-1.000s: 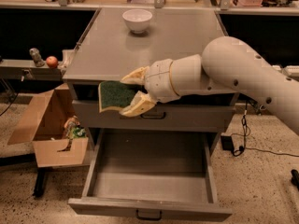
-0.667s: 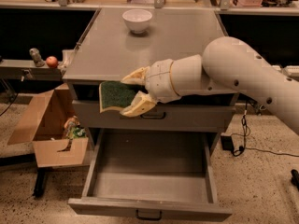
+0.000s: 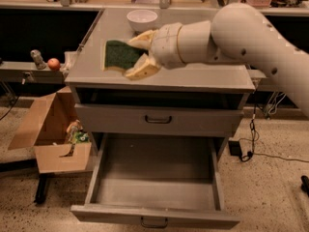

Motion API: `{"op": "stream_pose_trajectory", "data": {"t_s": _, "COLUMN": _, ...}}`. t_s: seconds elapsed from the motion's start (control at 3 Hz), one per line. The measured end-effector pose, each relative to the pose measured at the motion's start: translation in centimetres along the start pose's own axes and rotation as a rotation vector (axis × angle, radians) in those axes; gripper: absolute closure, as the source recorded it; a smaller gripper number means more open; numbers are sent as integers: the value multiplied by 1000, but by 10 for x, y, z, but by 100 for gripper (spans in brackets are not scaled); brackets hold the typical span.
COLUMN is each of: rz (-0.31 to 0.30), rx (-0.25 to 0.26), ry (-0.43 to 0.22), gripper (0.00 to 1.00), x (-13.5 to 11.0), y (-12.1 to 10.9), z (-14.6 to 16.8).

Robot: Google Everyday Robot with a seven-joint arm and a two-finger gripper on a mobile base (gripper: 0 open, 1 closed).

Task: Pick sponge from middle drawer and place on counter

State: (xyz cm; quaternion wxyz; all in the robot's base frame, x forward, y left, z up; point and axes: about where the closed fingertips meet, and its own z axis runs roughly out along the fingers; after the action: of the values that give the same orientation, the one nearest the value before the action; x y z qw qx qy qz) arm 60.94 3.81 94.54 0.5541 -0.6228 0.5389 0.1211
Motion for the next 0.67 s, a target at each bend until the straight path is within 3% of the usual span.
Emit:
{"op": "stream_pose_trajectory", "data": {"t_s": 0.33, "rz": 95, "rx": 130, "ry": 24, "gripper": 100, "x": 15, "y": -64, "z": 0}}
{"op": "stream_pose_trajectory", "data": {"t_s": 0.67, "rz": 188, "rx": 230, "ry": 80, "gripper": 100, "x": 40, "y": -110, "z": -1}}
